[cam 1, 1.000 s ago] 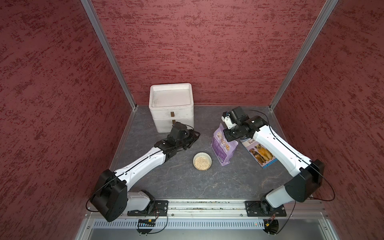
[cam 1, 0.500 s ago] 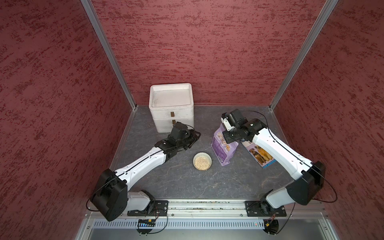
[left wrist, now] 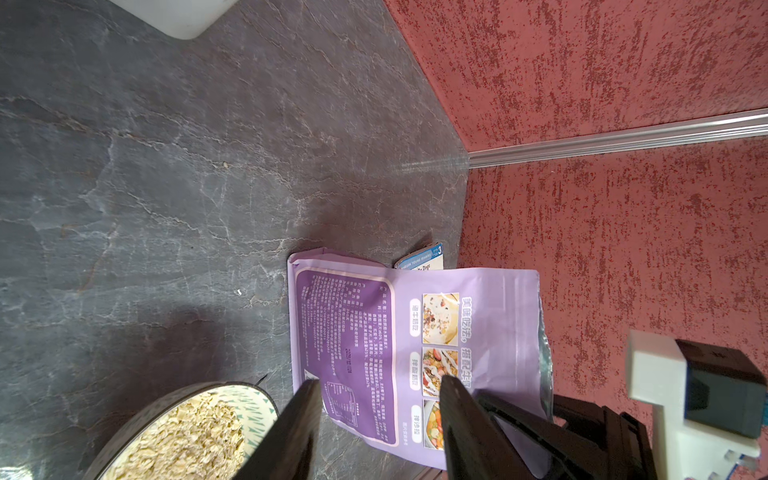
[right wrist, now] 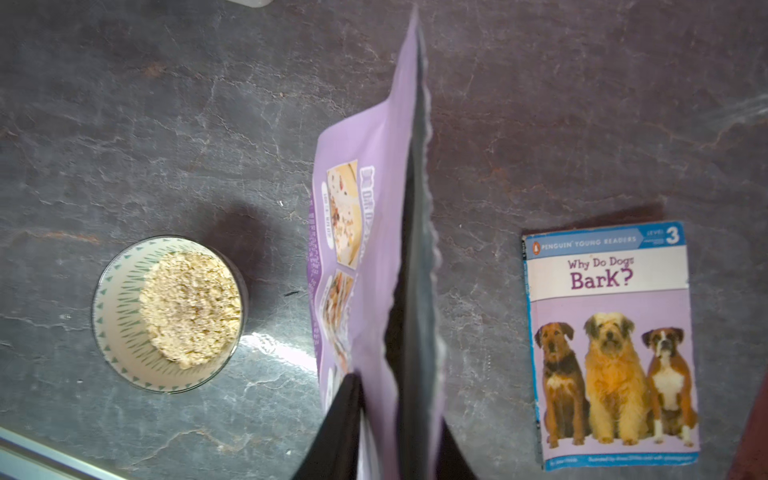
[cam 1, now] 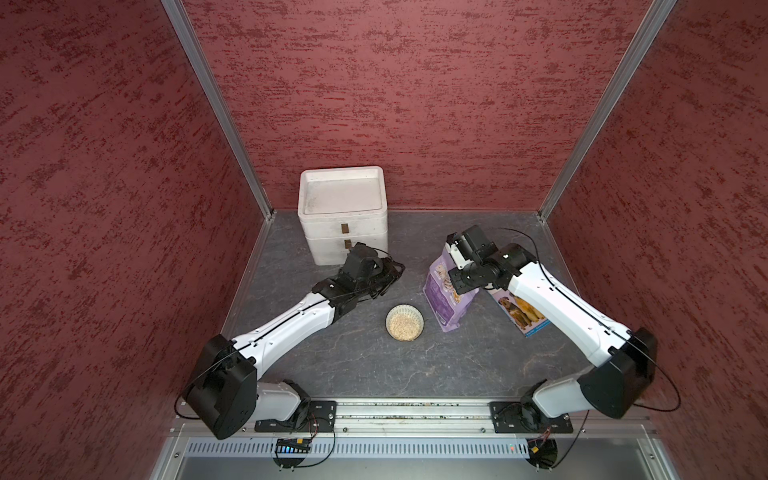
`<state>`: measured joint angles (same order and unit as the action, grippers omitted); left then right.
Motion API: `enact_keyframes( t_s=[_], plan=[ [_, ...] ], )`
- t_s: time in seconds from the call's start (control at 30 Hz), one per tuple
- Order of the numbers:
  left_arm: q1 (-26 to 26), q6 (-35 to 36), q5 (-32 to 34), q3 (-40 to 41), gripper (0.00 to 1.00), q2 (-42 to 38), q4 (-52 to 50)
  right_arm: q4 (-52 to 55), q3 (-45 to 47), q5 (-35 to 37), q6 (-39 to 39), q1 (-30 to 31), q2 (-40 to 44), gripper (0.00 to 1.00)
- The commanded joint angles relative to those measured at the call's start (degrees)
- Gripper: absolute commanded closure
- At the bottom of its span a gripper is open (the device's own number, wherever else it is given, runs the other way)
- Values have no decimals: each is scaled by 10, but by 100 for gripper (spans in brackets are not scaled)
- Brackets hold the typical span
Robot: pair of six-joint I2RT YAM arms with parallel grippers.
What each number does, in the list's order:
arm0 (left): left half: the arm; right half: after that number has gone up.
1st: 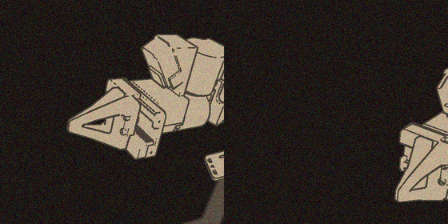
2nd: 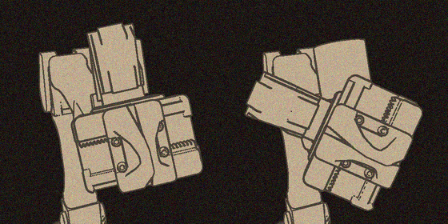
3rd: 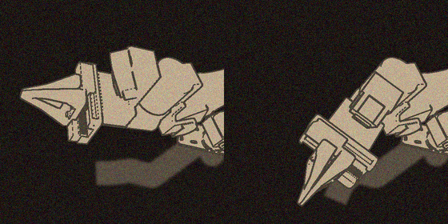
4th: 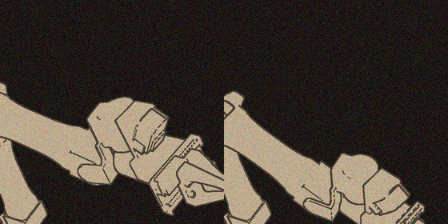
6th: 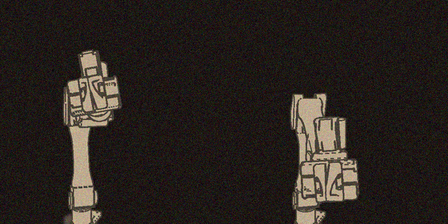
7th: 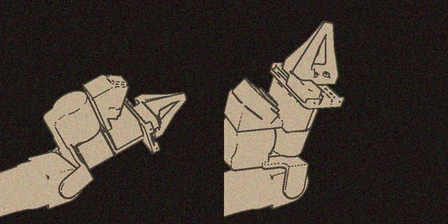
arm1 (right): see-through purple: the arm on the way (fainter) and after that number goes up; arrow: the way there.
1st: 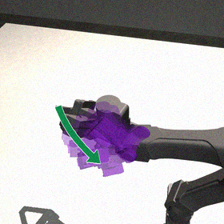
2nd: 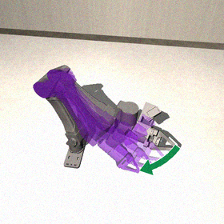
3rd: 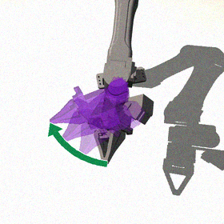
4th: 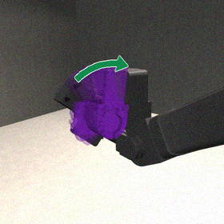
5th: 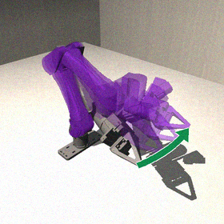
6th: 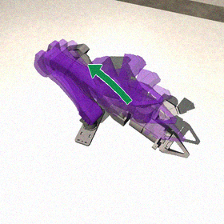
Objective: Pour the oats into the breakfast bowl
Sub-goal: Close the oats bag at the center of the board.
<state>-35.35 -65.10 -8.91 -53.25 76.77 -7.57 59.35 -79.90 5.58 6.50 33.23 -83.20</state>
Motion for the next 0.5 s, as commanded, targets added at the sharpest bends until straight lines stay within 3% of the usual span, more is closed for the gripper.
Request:
enact_keyframes(
  t_s=[0.0, 0.03, 0.23, 0.37, 0.4, 0.43, 0.47],
  plan=[
    [-3, 3, 0, -12, 51, 1, 14, 20, -2, -10, 13, 3, 28, 94],
    [-4, 2, 0, -12, 51, 1, 15, 21, -3, -7, 16, 3, 30, 100],
    [-5, 2, 1, -9, 51, -1, 17, -13, 23, 15, 28, 3, 62, 100],
    [-5, 2, 2, -10, 51, -1, 18, -13, 8, -15, 23, -11, 38, 98],
    [-5, 2, 1, -10, 51, 0, 19, -14, 5, -15, 23, -13, 29, 75],
    [-5, 2, -1, -11, 51, 0, 19, -20, 5, -16, 22, -15, 21, 62],
    [-6, 2, -1, -11, 51, 0, 19, -33, 6, -21, 21, -19, 10, 58]
  ],
)
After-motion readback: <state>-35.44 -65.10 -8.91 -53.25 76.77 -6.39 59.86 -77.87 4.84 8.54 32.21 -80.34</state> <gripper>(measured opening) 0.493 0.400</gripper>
